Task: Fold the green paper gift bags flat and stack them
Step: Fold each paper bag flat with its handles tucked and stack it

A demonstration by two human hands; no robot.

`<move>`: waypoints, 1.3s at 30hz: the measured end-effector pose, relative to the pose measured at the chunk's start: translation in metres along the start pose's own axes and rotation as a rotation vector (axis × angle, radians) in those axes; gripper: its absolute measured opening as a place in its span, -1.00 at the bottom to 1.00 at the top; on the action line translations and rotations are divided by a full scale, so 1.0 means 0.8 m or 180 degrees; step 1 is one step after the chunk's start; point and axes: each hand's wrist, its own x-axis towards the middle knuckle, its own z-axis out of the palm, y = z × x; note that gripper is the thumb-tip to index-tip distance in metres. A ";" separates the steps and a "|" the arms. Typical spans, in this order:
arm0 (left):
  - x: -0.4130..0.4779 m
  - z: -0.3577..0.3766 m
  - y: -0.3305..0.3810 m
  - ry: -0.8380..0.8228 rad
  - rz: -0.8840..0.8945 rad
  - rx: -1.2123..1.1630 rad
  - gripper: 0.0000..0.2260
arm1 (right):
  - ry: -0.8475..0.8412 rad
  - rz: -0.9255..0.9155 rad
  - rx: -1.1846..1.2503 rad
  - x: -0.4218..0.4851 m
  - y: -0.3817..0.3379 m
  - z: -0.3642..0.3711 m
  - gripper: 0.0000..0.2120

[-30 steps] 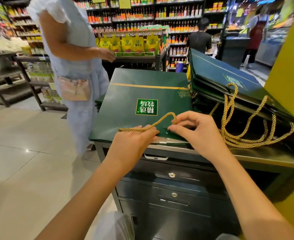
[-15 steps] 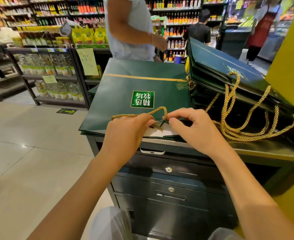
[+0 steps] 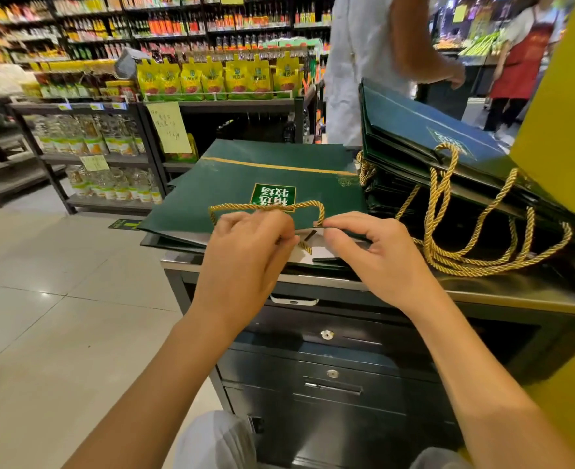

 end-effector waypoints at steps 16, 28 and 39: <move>0.008 0.020 0.025 0.0022 -0.0303 0.0203 -0.94 | 0.0042 0.0060 0.0184 0.001 0.002 -0.001 -0.82; -0.008 -0.012 0.005 -0.0426 -0.0099 -0.0596 -0.87 | 0.0192 0.0088 0.0052 -0.001 -0.007 -0.002 -0.86; -0.013 -0.083 -0.048 0.0921 -0.1318 -0.0022 -0.90 | 0.0339 0.0086 -0.0042 -0.005 -0.012 -0.001 -0.84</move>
